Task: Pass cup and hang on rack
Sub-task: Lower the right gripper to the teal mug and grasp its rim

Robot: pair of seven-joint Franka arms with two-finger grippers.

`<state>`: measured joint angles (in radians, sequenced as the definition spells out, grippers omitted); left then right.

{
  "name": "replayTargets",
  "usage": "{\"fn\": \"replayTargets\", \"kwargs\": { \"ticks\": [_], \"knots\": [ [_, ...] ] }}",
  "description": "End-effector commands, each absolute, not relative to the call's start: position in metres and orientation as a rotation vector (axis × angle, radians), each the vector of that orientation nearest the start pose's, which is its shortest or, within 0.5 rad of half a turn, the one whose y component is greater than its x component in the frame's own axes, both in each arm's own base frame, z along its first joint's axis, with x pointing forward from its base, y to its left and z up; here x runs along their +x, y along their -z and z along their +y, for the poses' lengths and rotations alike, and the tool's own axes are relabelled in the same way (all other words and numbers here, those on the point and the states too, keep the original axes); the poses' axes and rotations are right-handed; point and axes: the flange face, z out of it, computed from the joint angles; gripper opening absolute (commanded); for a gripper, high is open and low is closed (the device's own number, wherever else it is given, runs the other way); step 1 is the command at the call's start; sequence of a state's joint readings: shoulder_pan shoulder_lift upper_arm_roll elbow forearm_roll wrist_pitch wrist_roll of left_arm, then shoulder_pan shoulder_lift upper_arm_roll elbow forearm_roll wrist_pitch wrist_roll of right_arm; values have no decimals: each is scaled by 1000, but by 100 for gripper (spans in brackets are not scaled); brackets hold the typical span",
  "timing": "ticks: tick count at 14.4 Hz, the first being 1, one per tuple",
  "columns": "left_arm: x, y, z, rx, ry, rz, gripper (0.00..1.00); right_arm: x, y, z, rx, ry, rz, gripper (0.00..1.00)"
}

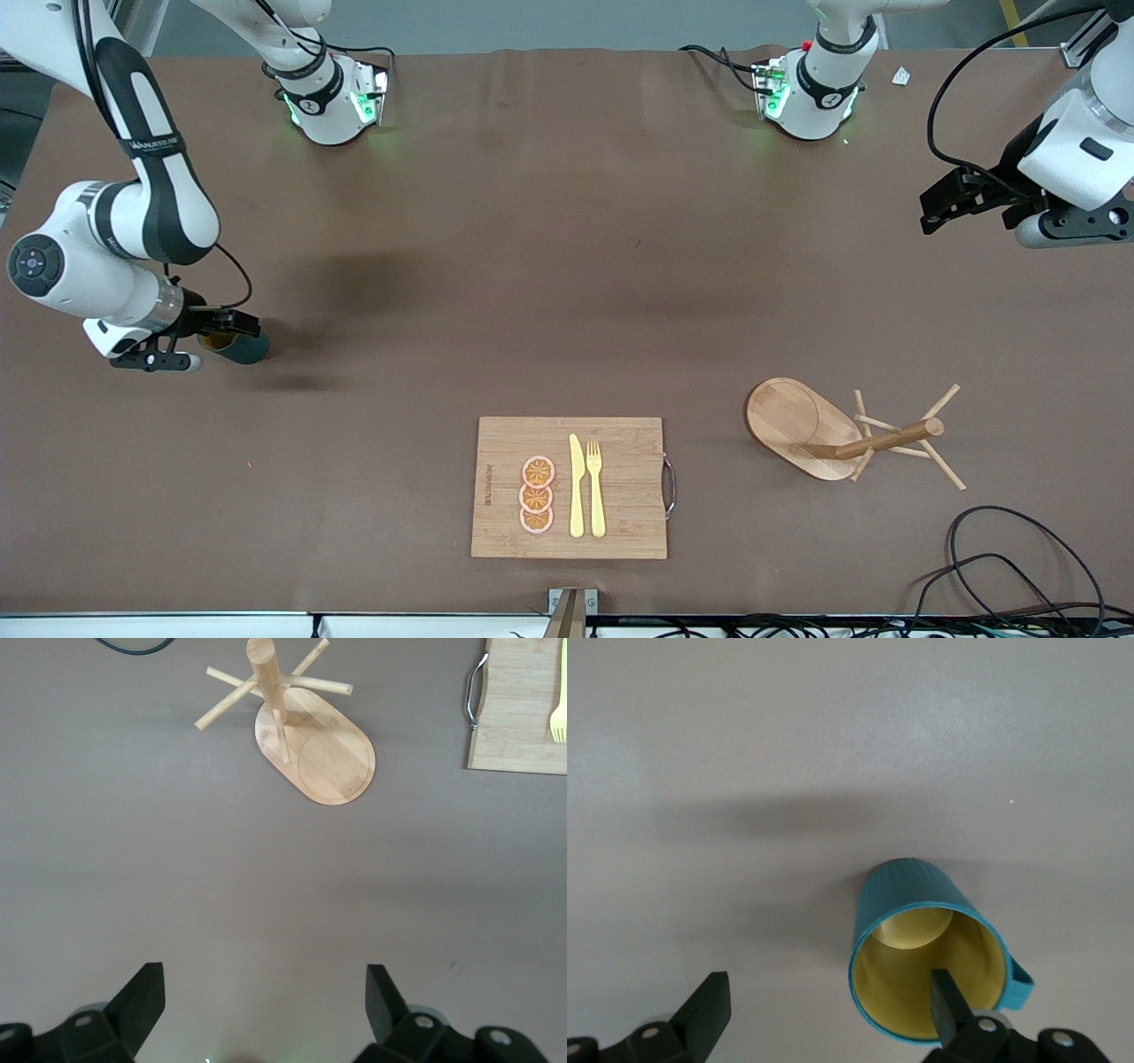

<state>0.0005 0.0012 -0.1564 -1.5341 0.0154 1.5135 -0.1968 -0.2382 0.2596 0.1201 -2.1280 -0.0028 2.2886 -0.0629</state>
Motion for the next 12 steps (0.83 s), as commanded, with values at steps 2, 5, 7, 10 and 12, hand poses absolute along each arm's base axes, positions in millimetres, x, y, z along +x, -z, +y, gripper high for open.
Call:
{"fn": "replayTargets", "kwargs": {
  "ticks": [2, 5, 7, 10, 12],
  "knots": [
    [544, -641, -83, -3108, -32, -44, 100, 542, -278, -66, -3110, -125, 105, 99],
    [545, -641, -81, -3110, -35, -51, 100, 538, -269, -68, -3111, -99, 114, 97],
    [545, -641, -82, -3110, -35, -46, 100, 538, -269, -68, -3111, -94, 115, 95],
    [545, -641, -79, -3110, -33, -53, 100, 542, -269, -69, -3114, -51, 113, 93],
    [545, -641, -79, -3110, -33, -55, 100, 543, -262, -70, -3114, -39, 117, 89]
  ]
}}
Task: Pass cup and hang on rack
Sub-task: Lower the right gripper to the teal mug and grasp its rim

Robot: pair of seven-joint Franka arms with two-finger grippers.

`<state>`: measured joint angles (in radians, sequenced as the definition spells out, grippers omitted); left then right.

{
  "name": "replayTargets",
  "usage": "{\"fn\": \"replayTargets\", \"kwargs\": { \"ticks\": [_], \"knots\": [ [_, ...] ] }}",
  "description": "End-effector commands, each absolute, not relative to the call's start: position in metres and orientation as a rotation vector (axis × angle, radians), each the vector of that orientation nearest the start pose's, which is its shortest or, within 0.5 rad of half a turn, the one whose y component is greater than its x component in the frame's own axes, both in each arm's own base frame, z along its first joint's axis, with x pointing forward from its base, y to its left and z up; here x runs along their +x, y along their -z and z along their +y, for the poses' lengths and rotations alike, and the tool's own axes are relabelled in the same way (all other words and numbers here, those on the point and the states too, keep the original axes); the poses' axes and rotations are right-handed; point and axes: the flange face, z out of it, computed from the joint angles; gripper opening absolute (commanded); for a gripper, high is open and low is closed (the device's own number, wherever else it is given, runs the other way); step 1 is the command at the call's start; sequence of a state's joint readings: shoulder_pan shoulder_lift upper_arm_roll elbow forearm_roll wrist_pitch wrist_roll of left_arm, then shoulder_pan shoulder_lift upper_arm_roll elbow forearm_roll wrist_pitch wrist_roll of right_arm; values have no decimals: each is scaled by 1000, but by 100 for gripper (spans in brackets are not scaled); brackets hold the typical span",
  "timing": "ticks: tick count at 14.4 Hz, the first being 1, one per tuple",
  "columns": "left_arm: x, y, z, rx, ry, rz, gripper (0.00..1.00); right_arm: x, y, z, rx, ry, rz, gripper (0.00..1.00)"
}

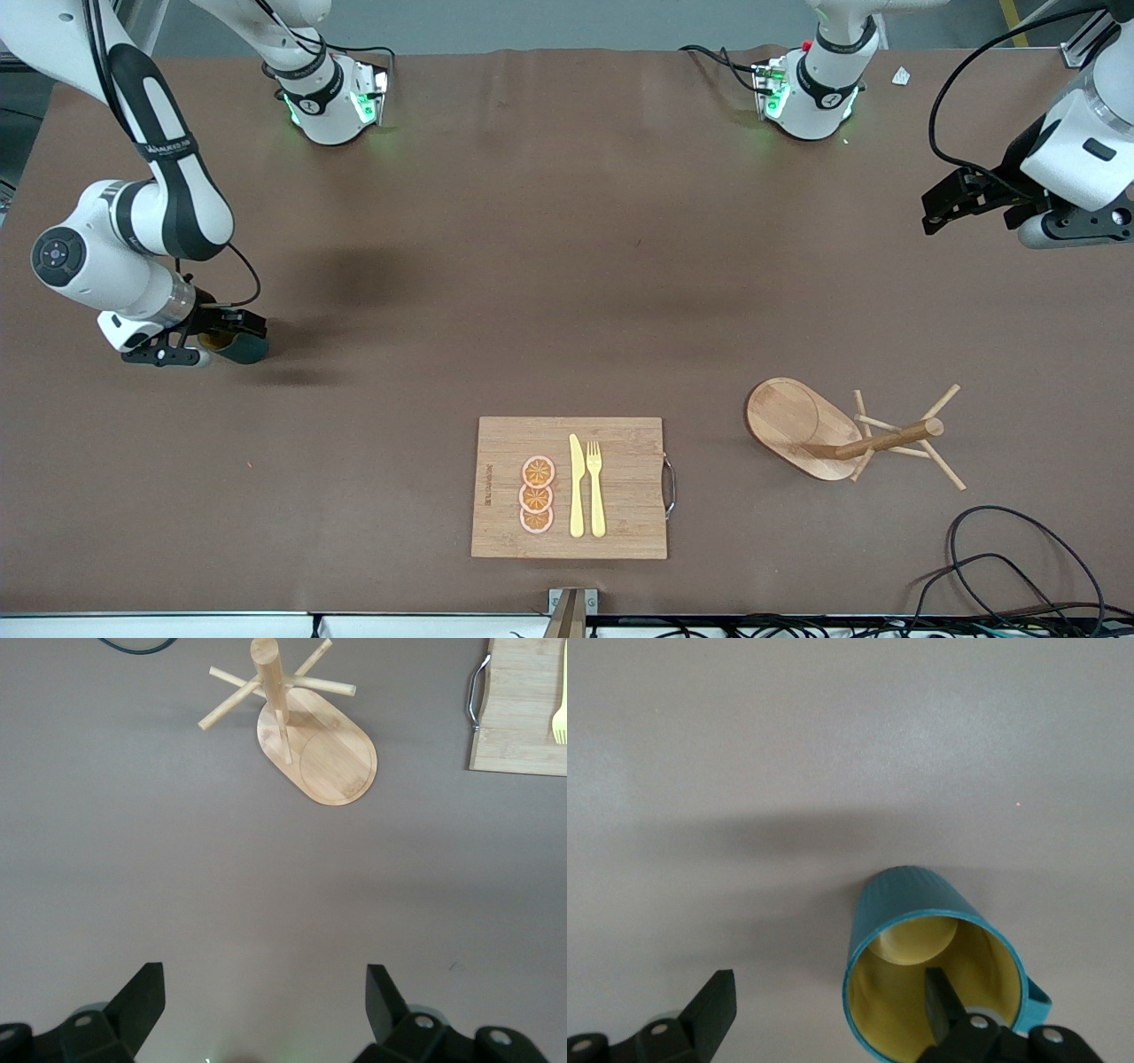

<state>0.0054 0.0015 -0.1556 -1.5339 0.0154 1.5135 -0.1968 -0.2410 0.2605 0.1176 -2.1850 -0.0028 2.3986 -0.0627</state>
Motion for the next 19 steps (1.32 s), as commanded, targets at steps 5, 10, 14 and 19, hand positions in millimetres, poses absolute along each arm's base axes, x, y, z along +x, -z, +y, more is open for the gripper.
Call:
{"fn": "replayTargets", "kwargs": {
  "ticks": [5, 10, 14, 19],
  "knots": [
    [545, -641, -79, -3110, -35, -55, 100, 547, -248, -76, -3114, 10, 129, 83],
    [545, -639, -79, -3109, -40, -58, 100, 541, -242, -75, -3115, 7, 120, 74],
    [545, -639, -78, -3109, -40, -58, 100, 541, -242, -75, -3115, 7, 120, 40],
    [546, -639, -77, -3109, -40, -65, 100, 540, -241, -75, -3114, -5, 122, 0]
  ]
}}
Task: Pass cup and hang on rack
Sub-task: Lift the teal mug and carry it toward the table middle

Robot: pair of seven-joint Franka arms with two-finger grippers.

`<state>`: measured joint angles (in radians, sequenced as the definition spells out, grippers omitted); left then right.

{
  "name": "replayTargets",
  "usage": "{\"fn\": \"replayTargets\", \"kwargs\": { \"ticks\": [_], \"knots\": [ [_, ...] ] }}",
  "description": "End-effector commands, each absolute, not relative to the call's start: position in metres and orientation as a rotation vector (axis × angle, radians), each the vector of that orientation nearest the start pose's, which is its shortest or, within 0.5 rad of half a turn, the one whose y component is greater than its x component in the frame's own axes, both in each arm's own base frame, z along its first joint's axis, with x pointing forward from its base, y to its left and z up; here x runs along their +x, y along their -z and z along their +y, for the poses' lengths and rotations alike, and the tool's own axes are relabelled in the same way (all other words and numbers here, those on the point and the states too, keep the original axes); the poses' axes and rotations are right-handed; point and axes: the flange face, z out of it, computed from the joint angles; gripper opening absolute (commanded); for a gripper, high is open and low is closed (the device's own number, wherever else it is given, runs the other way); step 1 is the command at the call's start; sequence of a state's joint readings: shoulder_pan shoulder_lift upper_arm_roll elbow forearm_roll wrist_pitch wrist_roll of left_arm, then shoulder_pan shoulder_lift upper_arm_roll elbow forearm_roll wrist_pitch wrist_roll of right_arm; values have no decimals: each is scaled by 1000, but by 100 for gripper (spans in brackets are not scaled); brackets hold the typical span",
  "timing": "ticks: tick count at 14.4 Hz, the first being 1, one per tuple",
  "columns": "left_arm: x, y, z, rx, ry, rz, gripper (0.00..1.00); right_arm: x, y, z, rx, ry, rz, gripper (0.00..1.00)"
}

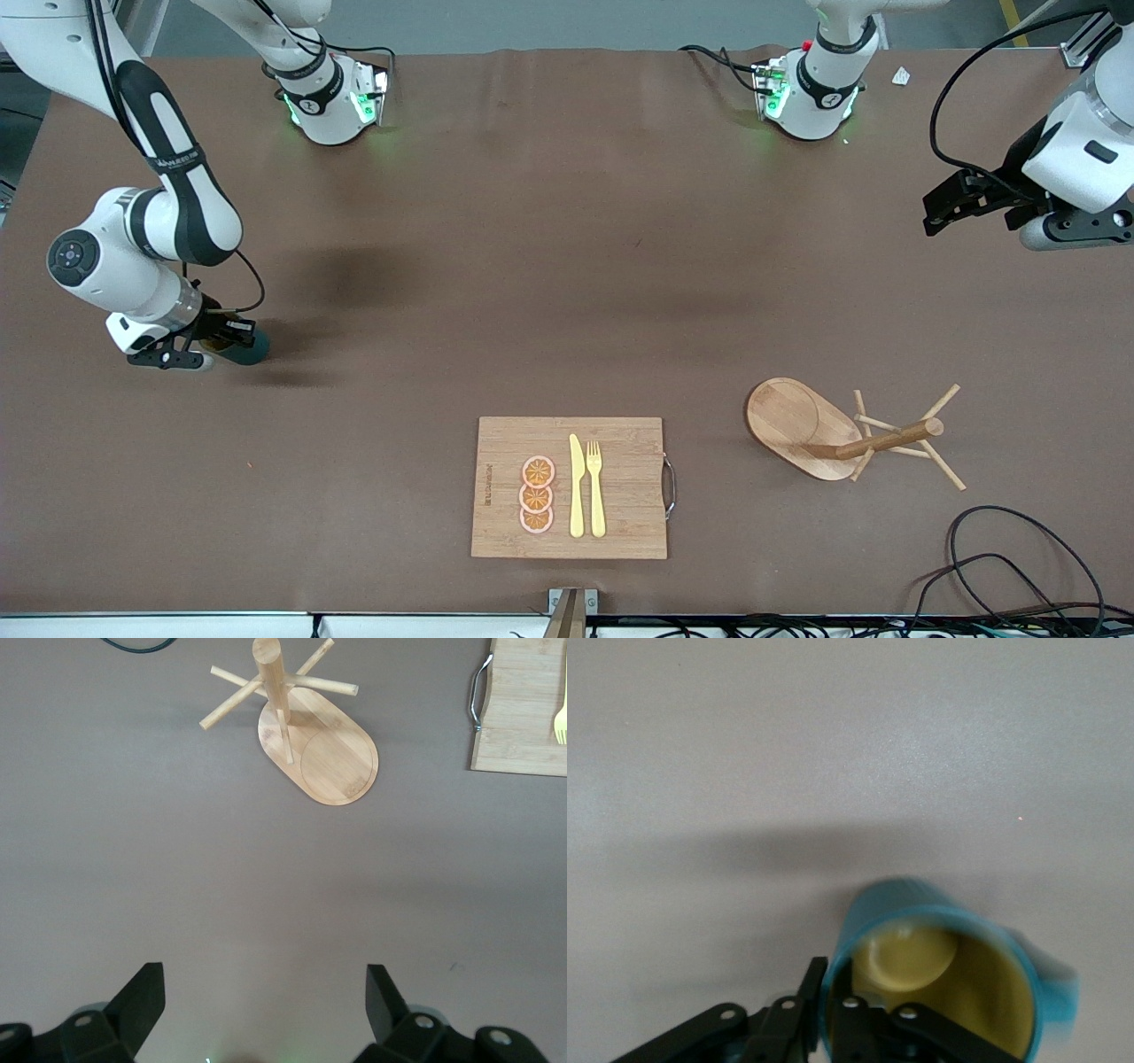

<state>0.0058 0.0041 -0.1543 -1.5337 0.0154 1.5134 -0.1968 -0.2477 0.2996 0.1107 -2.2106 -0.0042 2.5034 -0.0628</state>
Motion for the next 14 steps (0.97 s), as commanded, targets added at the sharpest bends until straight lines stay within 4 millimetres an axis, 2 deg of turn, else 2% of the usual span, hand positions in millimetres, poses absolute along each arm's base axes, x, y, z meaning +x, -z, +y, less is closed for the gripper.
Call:
{"fn": "replayTargets", "kwargs": {
  "ticks": [1, 3, 5, 7, 8, 9, 10, 11, 13, 14],
  "knots": [
    [546, -639, -77, -3109, -40, -62, 100, 541, -242, -75, -3113, -2, 124, 0],
    [546, -638, -75, -3109, -42, -67, 100, 542, -244, -76, -3110, -21, 140, 0],
    [546, -640, -76, -3109, -38, -65, 100, 551, -262, -72, -3095, -55, 232, 0],
    [546, -639, -76, -3109, -40, -72, 100, 561, -304, -45, -3092, -130, 350, 0],
    [546, -640, -76, -3109, -37, -72, 100, 563, -316, -25, -3090, -123, 406, 0],
    [546, -640, -77, -3109, -37, -72, 100, 563, -319, -1, -3083, -120, 503, 0],
    [546, -640, -77, -3109, -37, -72, 100, 562, -320, 33, -3076, -118, 577, 0],
    [546, -640, -76, -3109, -38, -65, 100, 561, -322, 77, -3060, -101, 677, 0],
    [546, -640, -76, -3111, -38, -58, 100, 565, -344, 171, -2998, -22, 833, 0],
    [546, -640, -76, -3109, -38, -60, 100, 566, -340, 211, -2975, -23, 891, 0]
  ]
}}
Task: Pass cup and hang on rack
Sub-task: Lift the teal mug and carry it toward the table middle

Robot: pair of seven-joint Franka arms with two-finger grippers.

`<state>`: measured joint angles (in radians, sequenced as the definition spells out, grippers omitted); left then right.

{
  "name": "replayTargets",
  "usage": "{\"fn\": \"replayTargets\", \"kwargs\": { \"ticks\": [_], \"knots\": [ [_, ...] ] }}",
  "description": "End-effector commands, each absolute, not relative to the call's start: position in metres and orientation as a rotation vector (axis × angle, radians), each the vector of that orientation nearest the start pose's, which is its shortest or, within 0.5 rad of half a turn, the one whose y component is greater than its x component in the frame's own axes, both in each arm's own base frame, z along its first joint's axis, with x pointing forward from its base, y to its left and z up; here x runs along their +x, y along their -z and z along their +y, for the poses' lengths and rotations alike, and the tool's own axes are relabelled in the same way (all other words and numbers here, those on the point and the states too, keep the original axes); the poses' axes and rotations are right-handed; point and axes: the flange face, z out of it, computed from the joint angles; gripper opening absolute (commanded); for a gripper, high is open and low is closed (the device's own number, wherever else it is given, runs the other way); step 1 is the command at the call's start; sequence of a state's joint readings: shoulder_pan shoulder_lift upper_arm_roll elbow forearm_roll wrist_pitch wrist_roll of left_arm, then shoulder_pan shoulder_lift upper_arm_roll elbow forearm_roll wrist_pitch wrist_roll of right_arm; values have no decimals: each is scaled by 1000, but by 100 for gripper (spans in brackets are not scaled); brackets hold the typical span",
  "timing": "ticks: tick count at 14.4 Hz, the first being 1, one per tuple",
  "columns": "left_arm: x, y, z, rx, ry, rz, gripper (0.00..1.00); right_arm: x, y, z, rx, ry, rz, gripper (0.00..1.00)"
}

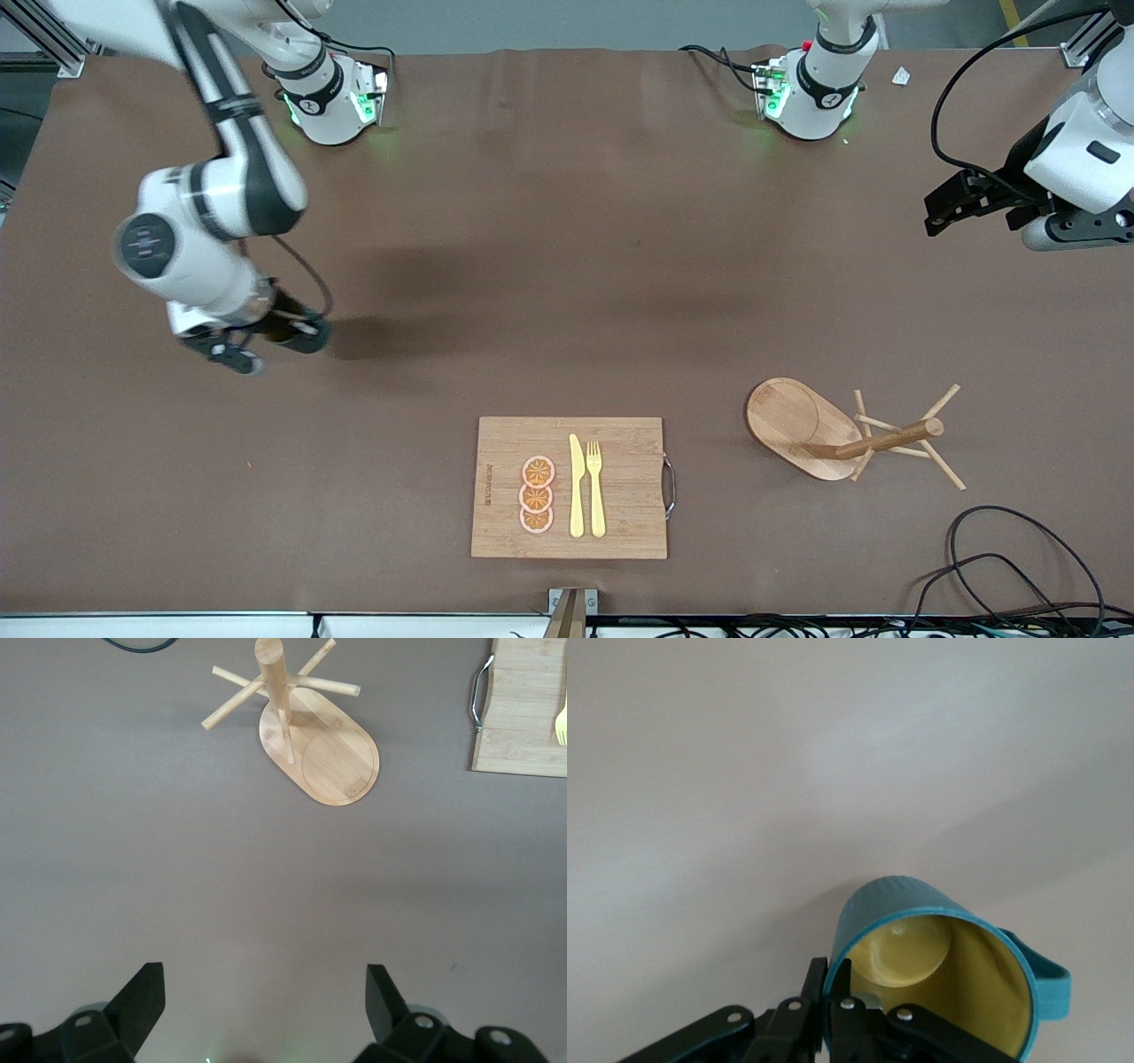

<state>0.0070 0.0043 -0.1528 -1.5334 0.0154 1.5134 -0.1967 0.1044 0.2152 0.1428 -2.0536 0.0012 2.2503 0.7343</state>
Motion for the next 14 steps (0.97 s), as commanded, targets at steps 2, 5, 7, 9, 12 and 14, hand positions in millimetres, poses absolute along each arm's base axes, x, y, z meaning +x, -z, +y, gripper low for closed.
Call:
{"fn": "replayTargets", "kwargs": {
  "ticks": [2, 5, 7, 9, 12, 14],
  "knots": [
    [546, -640, -77, -3109, -38, -60, 100, 568, -335, 273, -2928, -22, 987, 0],
    [546, -638, -76, -3110, -40, -55, 100, 575, -338, 333, -2863, -8, 1067, 0],
    [551, -631, -81, -3108, -56, -62, 100, 580, -334, 358, -2803, -12, 1173, 0],
    [559, -616, -79, -3106, -101, -73, 100, 578, -317, 386, -2735, -37, 1327, 0],
    [560, -616, -75, -3109, -100, -64, 100, 570, -297, 408, -2630, -75, 1559, 0],
    [562, -613, -75, -3107, -107, -59, 100, 555, -296, 428, -2608, -83, 1610, 0]
  ]
}}
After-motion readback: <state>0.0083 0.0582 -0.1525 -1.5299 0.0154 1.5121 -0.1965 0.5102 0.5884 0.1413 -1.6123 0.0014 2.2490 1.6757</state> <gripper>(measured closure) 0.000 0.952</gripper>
